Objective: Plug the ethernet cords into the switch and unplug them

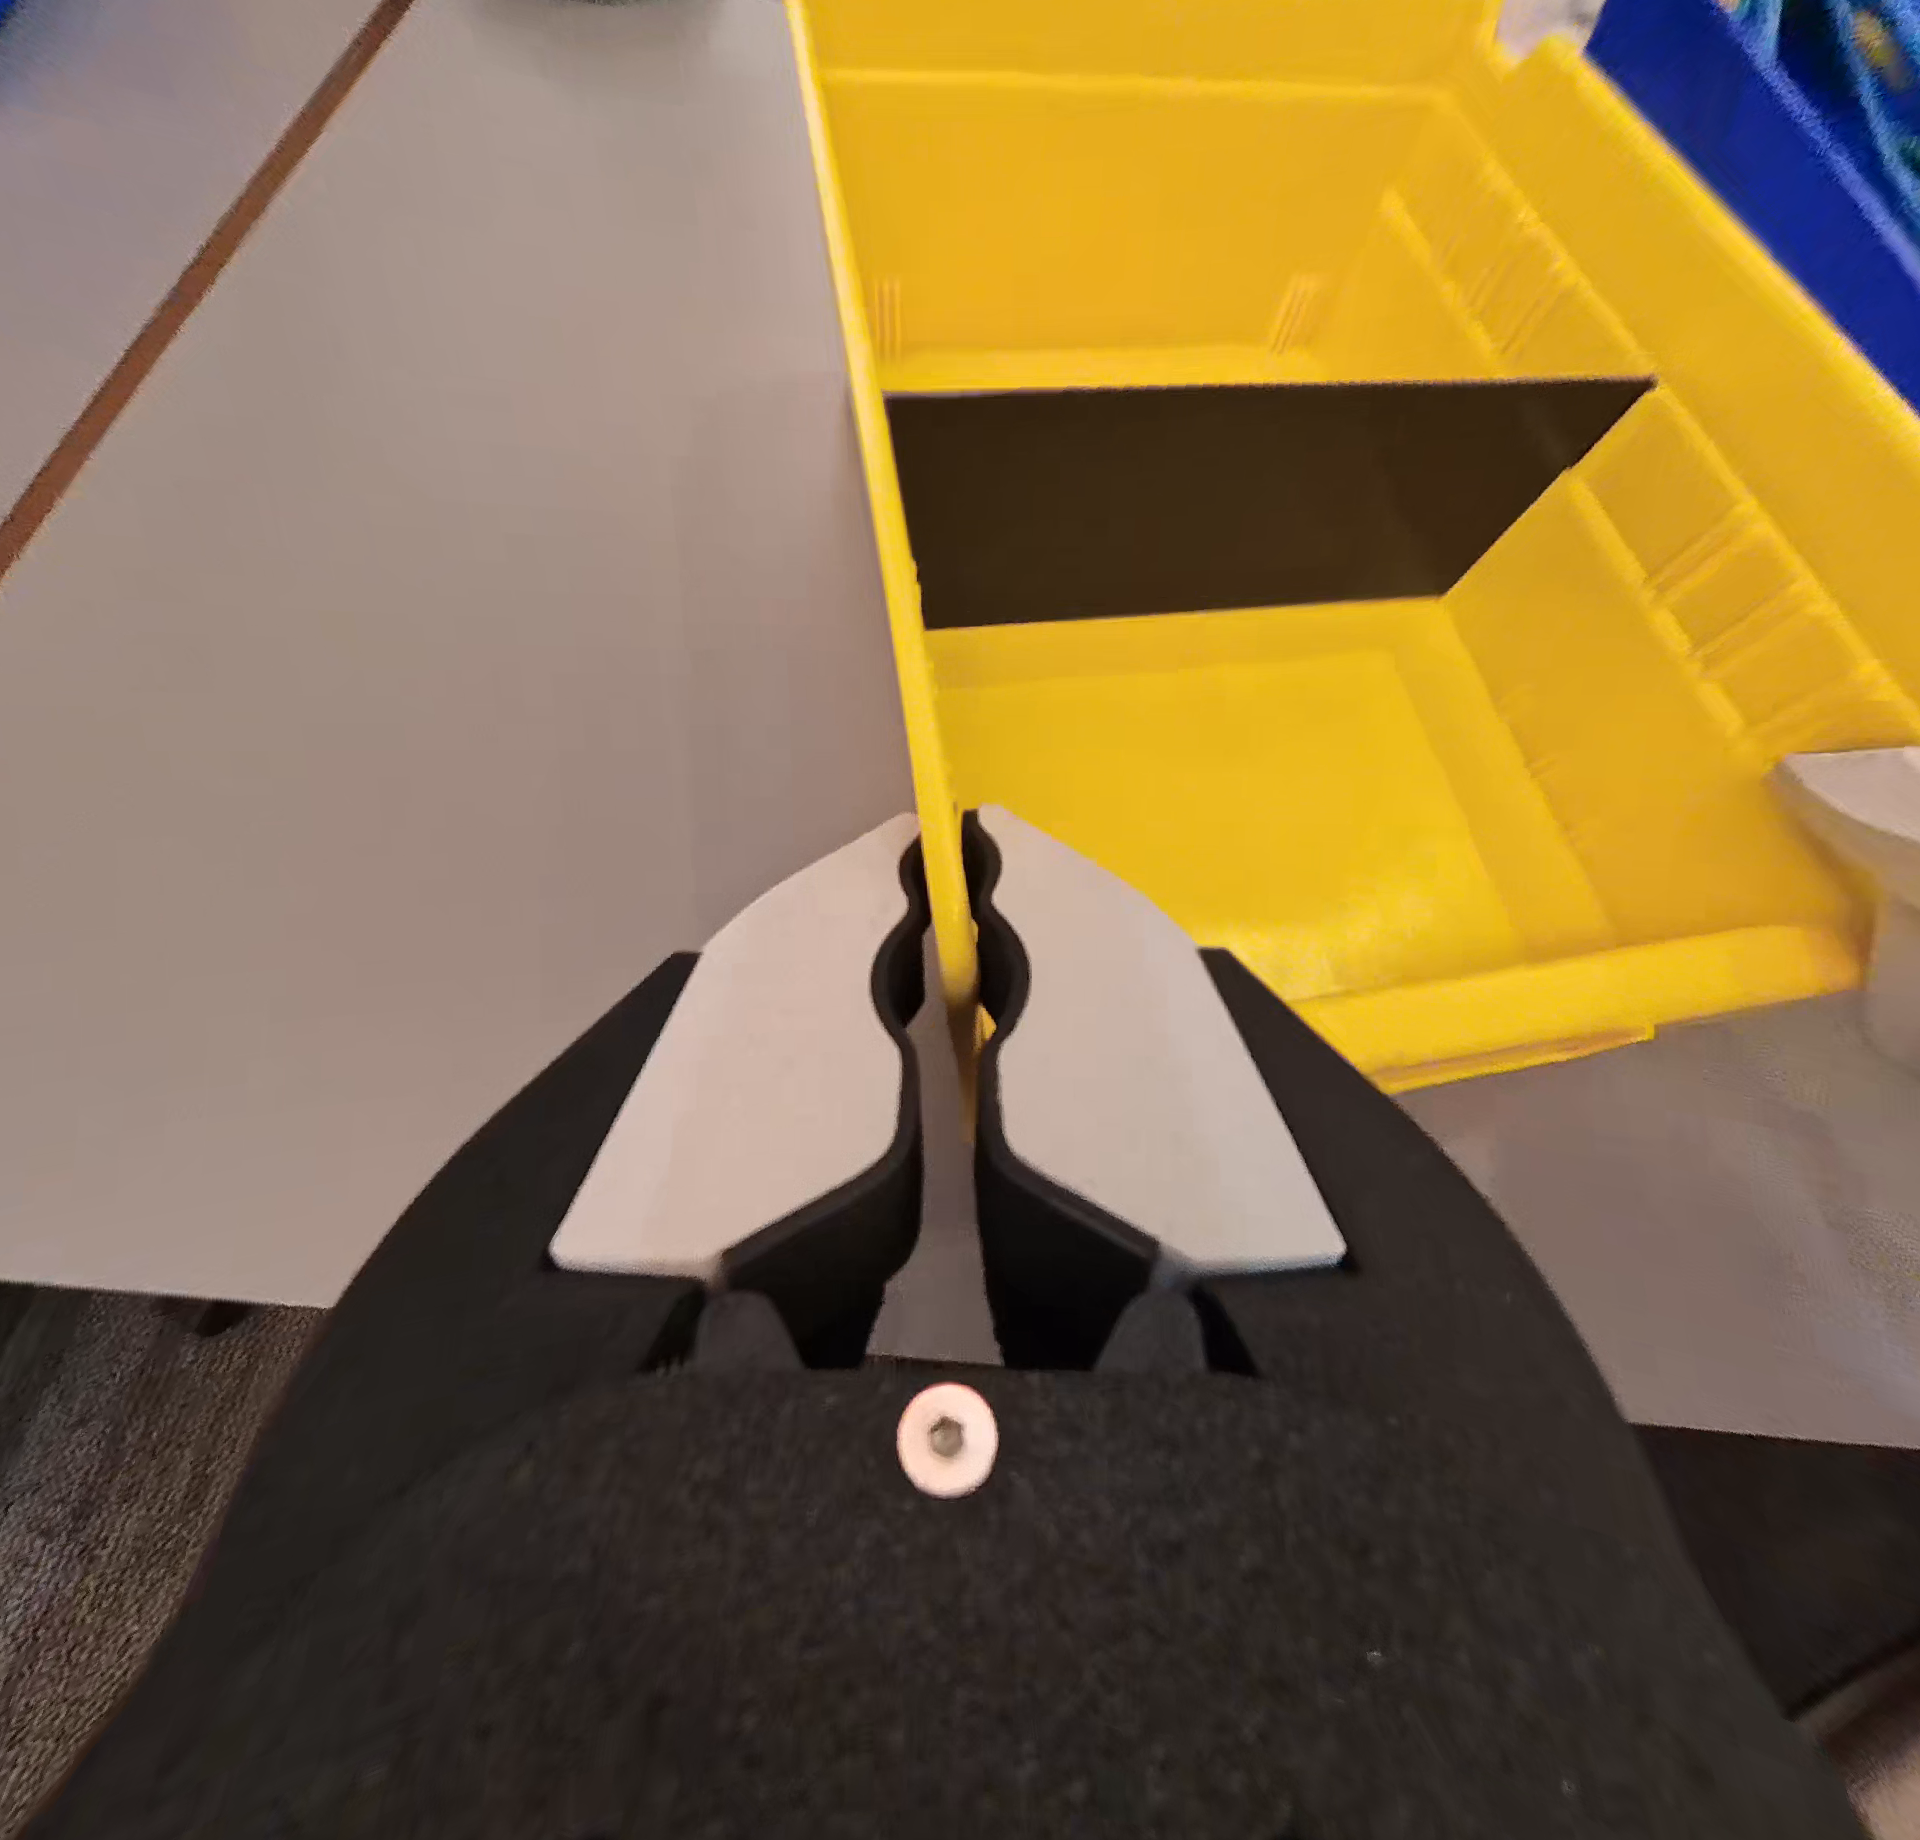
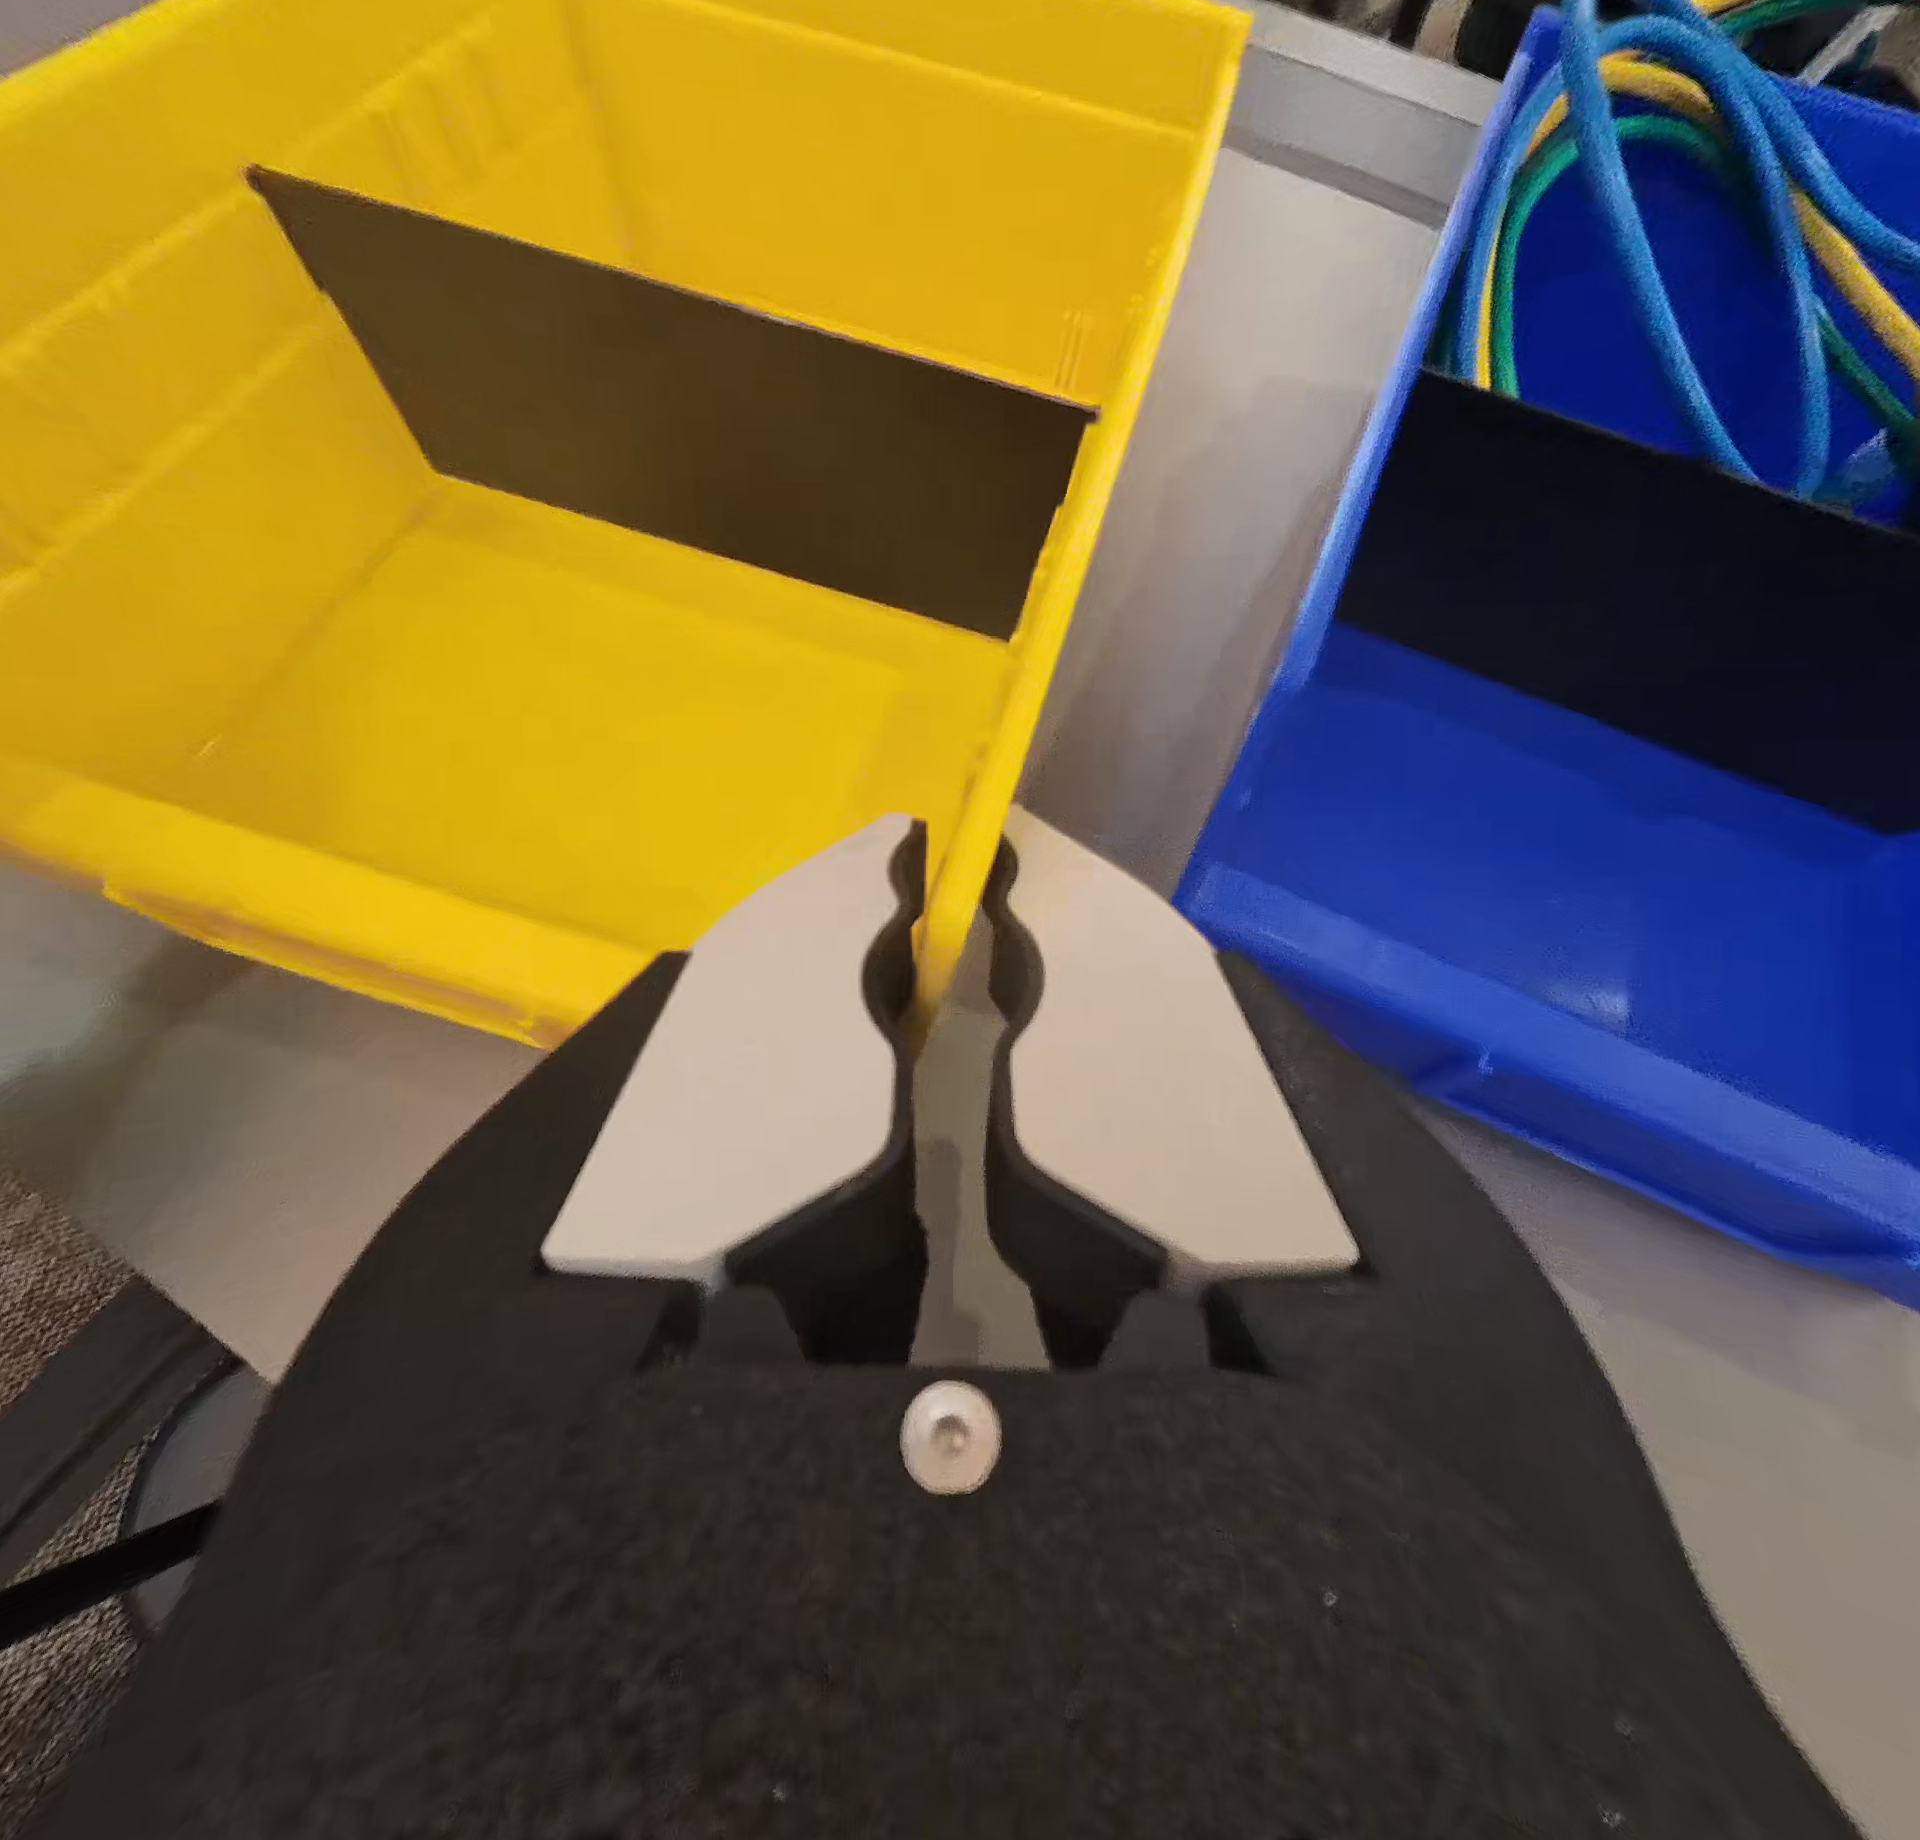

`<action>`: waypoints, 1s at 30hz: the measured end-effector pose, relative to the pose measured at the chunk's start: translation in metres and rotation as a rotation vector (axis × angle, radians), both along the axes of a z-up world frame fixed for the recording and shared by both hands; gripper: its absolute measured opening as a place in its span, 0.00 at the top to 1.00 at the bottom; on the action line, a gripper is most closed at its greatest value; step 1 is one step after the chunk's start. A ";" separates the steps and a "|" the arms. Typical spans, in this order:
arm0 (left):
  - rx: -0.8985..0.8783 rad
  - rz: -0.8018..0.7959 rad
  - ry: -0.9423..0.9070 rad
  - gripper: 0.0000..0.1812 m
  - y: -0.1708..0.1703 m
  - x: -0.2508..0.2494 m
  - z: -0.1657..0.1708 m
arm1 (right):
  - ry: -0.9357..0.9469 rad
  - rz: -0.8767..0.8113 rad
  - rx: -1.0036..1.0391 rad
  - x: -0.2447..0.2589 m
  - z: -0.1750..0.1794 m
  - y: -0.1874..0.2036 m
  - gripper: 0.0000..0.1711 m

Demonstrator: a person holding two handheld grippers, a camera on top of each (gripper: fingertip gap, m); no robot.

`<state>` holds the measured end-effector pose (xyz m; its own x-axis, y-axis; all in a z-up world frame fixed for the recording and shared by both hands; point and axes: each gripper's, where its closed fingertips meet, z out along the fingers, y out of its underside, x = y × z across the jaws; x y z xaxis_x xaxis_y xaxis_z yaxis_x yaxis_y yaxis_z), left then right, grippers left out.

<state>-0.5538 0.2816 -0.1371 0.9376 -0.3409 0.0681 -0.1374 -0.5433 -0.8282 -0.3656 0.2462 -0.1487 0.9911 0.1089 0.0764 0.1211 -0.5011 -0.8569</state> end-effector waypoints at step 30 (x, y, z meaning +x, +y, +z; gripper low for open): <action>0.083 -0.582 -0.090 0.94 -0.103 0.567 0.056 | -0.090 -0.570 -0.127 0.542 0.103 -0.156 0.98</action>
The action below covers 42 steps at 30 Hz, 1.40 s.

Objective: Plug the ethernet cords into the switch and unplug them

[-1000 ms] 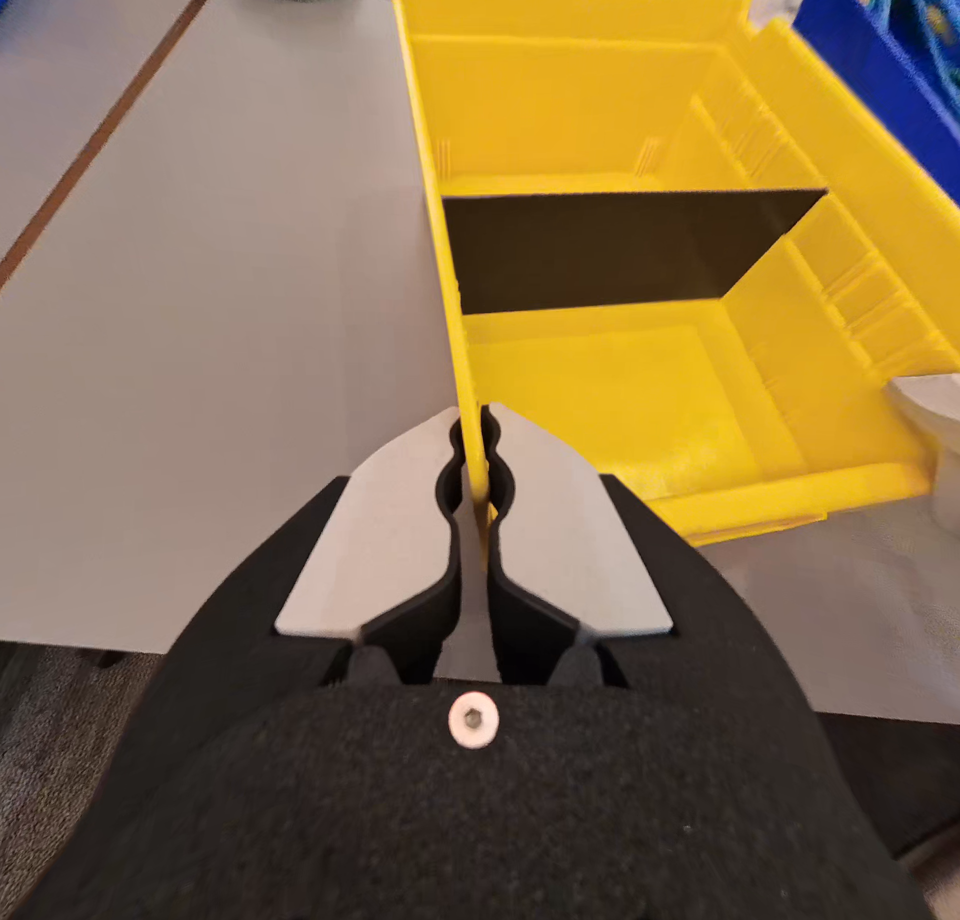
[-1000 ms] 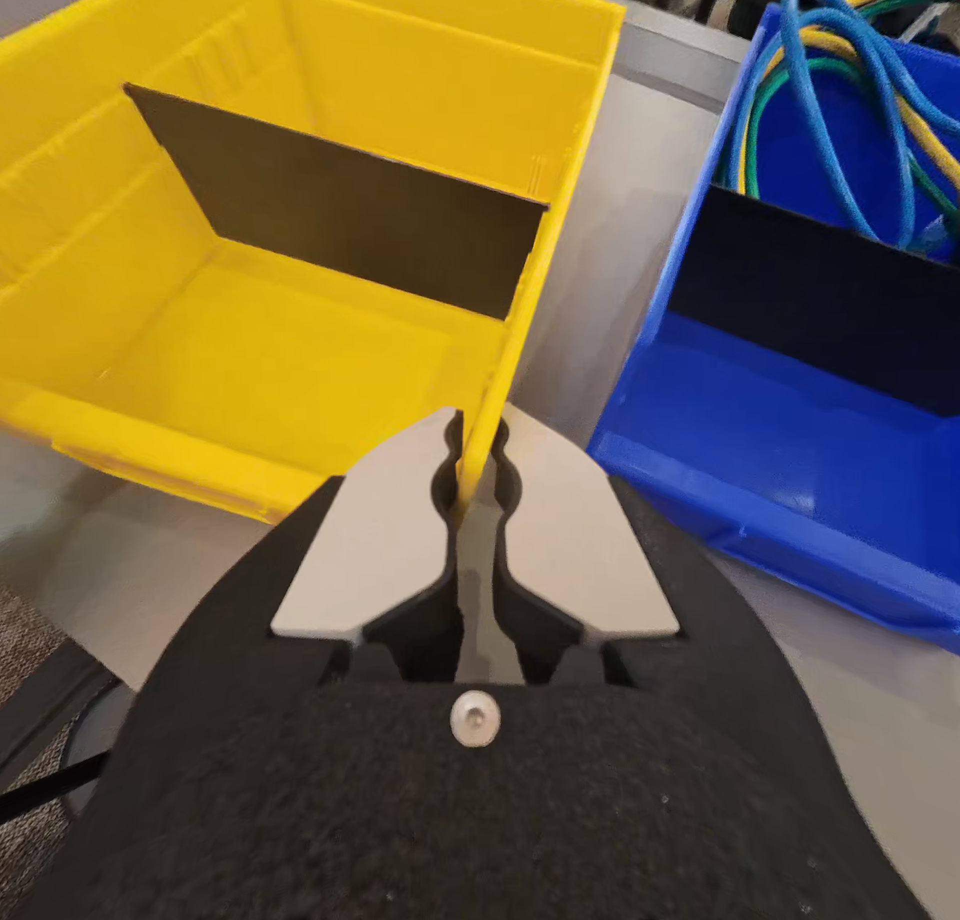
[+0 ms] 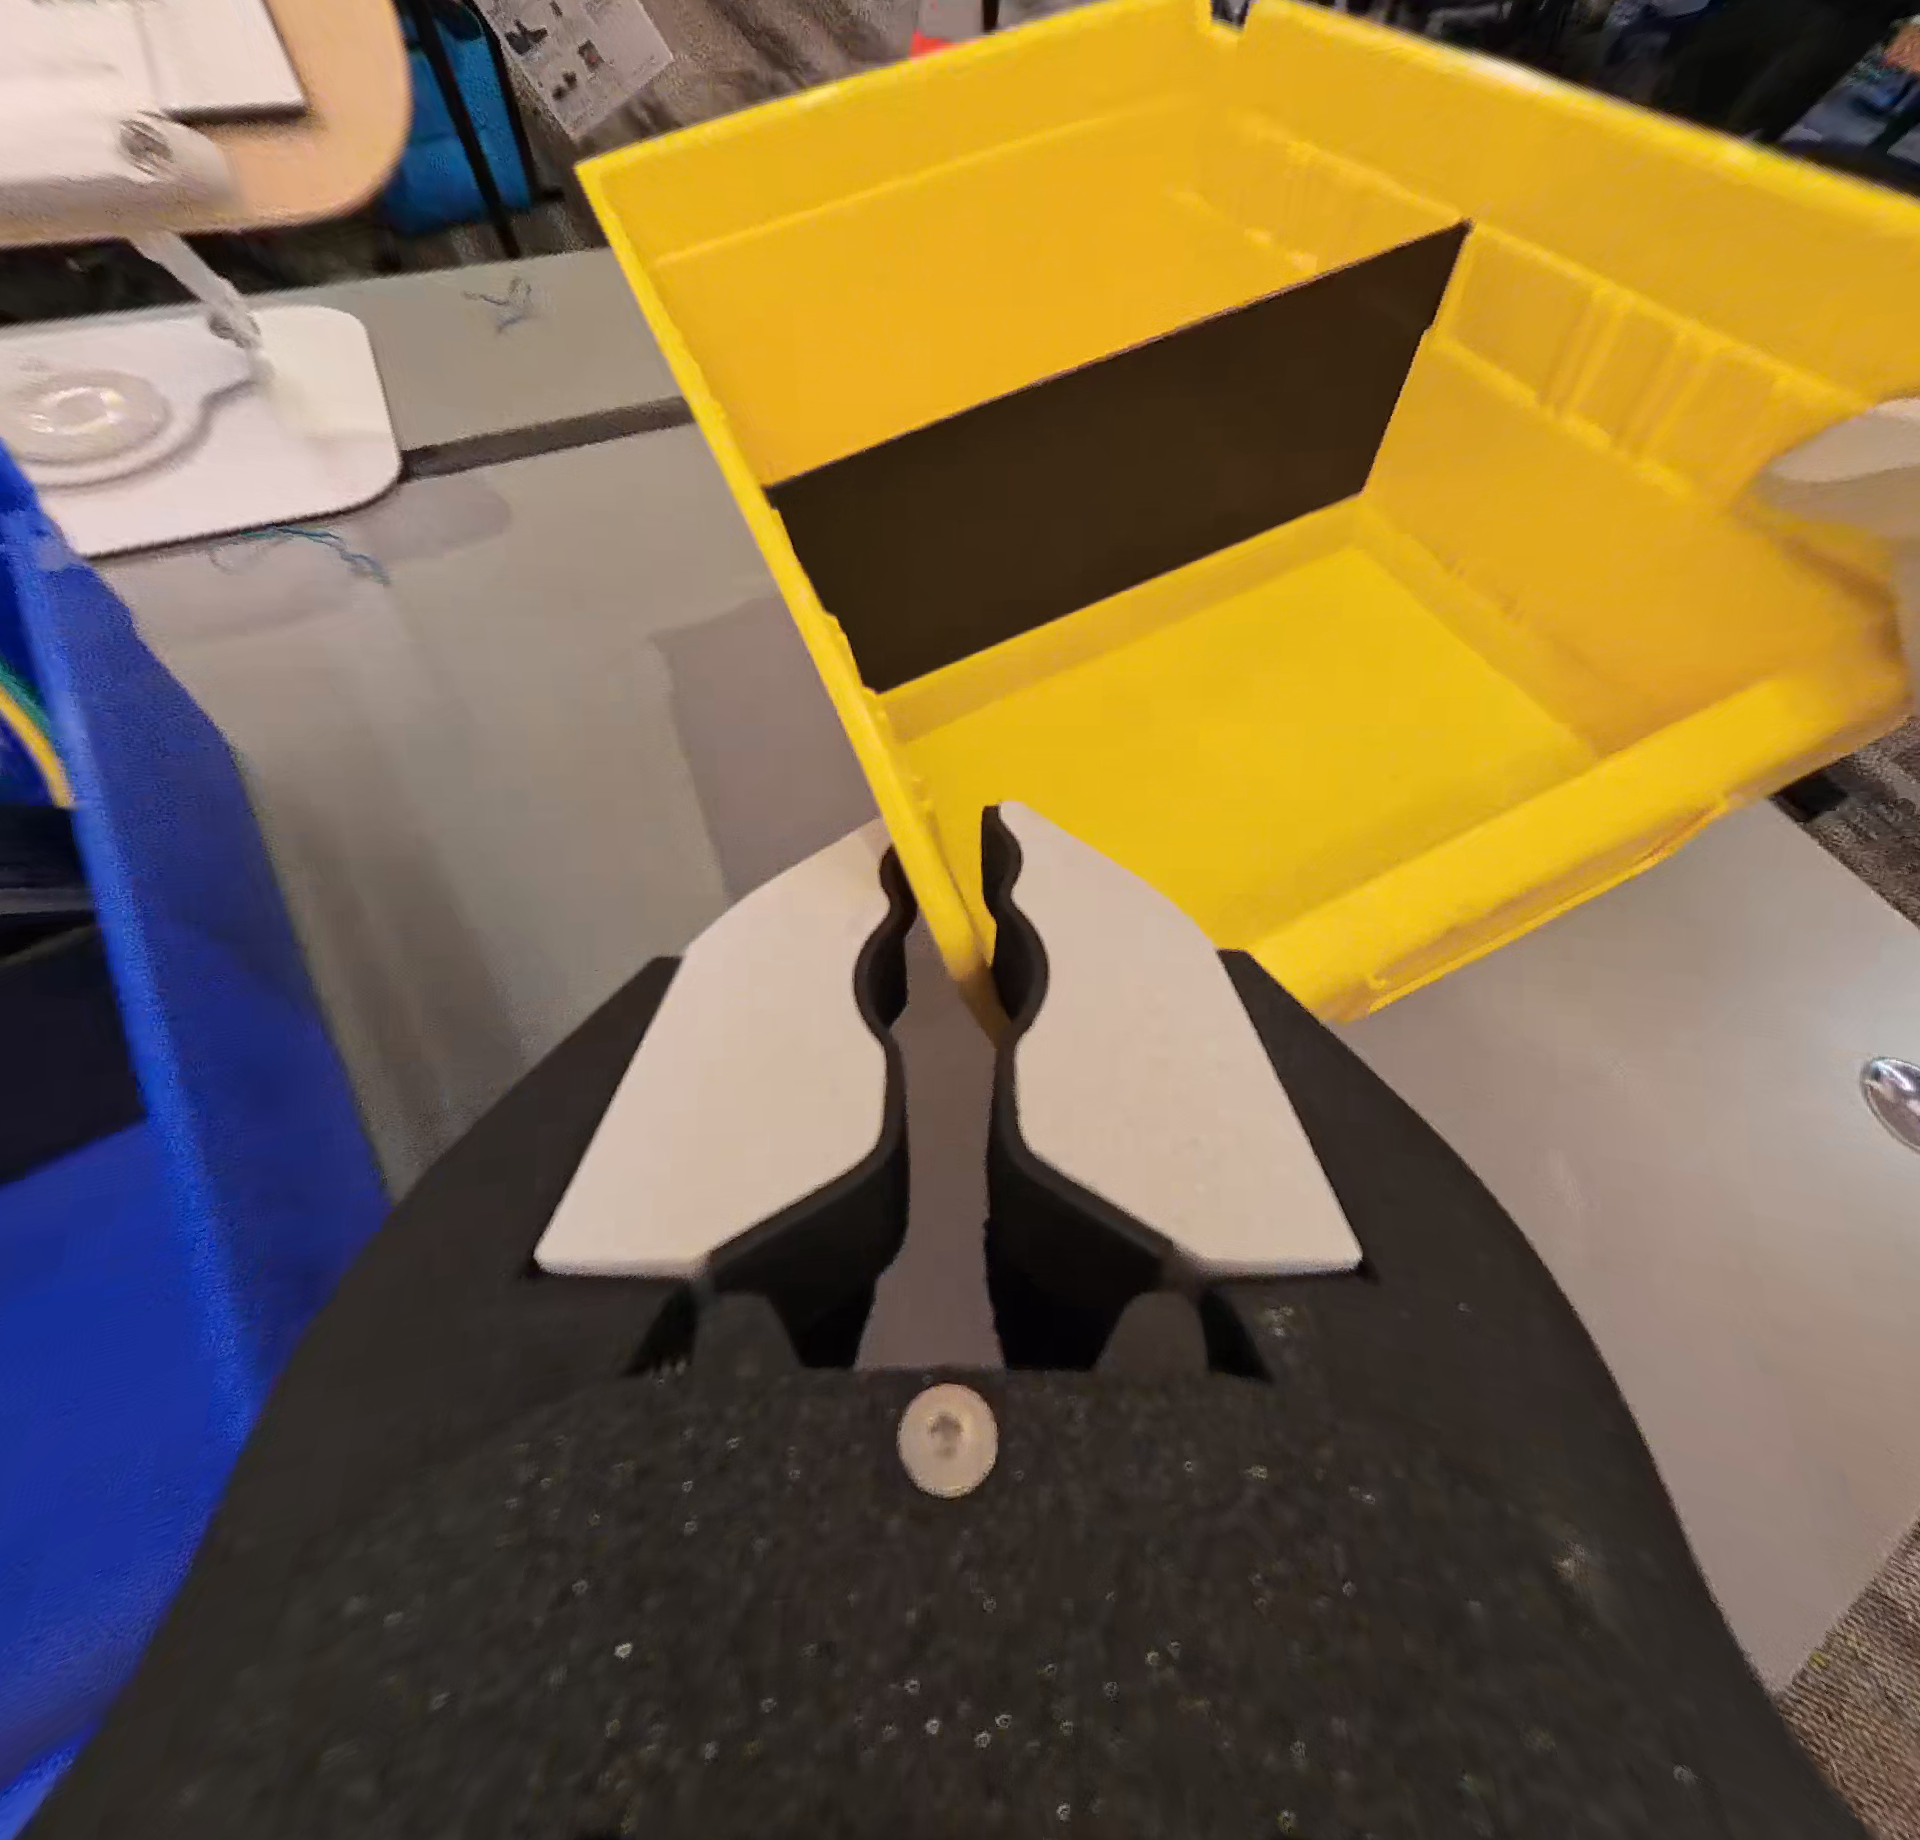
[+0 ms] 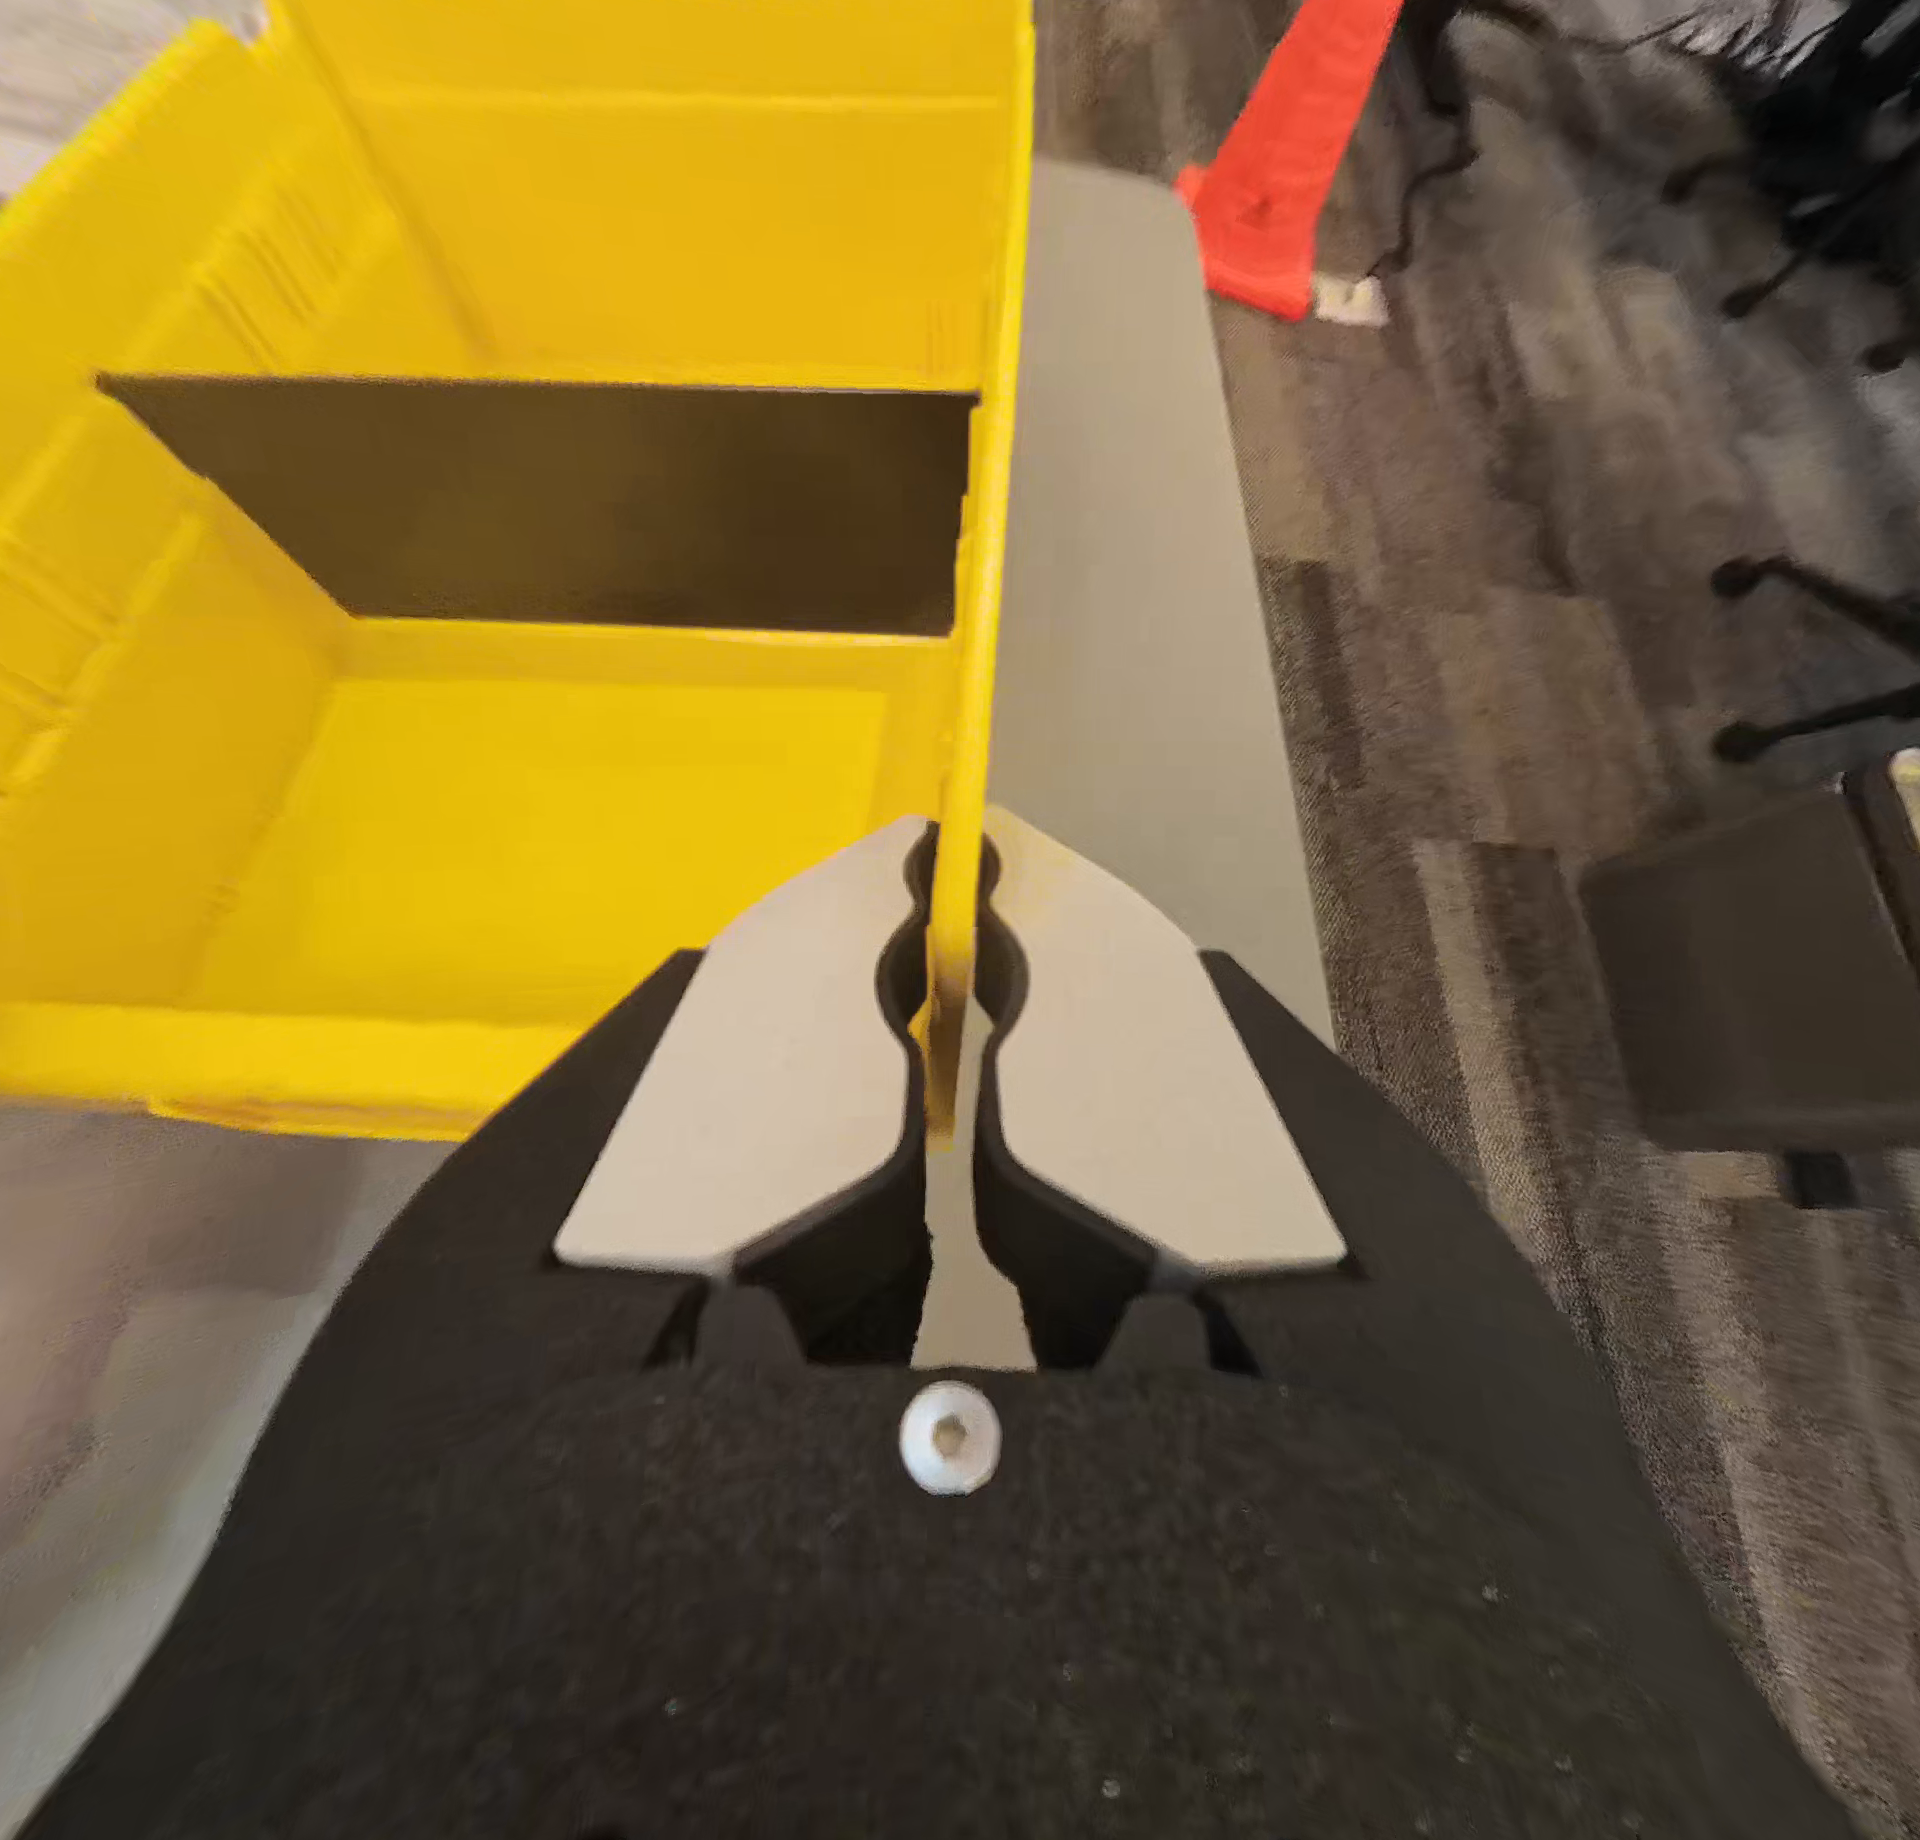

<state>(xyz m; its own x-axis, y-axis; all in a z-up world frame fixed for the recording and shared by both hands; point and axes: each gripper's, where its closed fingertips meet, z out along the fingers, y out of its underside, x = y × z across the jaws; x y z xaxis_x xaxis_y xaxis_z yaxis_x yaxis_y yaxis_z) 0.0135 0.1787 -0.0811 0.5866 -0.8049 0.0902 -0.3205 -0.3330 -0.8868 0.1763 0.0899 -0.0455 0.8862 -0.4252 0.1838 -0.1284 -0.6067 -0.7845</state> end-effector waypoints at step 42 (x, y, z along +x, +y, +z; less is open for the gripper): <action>0.024 0.195 0.053 0.75 0.088 -0.331 -0.055 | 0.002 0.603 0.040 -0.193 -0.010 0.077 0.68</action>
